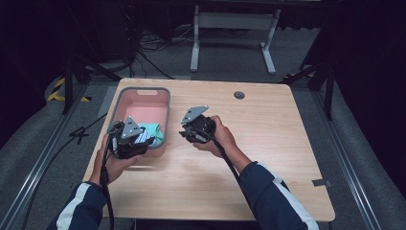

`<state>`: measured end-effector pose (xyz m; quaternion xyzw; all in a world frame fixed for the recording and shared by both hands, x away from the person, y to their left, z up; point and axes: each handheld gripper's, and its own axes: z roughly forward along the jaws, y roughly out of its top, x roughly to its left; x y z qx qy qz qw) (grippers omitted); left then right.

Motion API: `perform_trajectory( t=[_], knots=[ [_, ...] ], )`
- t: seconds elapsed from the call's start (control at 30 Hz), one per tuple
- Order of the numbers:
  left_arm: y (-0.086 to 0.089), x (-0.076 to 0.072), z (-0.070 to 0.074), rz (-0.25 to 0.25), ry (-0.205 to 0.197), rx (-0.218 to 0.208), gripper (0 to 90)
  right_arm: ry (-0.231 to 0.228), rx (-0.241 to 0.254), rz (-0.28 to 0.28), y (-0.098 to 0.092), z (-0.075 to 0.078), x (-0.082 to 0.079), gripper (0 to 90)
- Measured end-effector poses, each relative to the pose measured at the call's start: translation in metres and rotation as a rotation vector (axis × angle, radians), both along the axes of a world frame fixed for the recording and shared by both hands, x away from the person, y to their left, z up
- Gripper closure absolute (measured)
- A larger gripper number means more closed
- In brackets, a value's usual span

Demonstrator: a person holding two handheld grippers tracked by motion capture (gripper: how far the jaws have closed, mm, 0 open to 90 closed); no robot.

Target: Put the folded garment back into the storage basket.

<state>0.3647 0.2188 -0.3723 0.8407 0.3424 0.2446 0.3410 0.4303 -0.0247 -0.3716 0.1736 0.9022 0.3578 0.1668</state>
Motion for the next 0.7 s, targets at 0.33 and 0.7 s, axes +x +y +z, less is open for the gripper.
perform_trajectory(
  t=[0.33, 0.7],
  knots=[
    [-0.014, -0.007, -0.006, -0.044, 0.008, 0.013, 51.5, -0.008, -0.014, -0.037, -0.025, -0.001, -0.004, 68.3],
    [-0.035, -0.015, -0.019, -0.095, 0.019, 0.015, 51.9, -0.026, -0.042, -0.078, -0.062, -0.007, -0.012, 66.4]
  ],
)
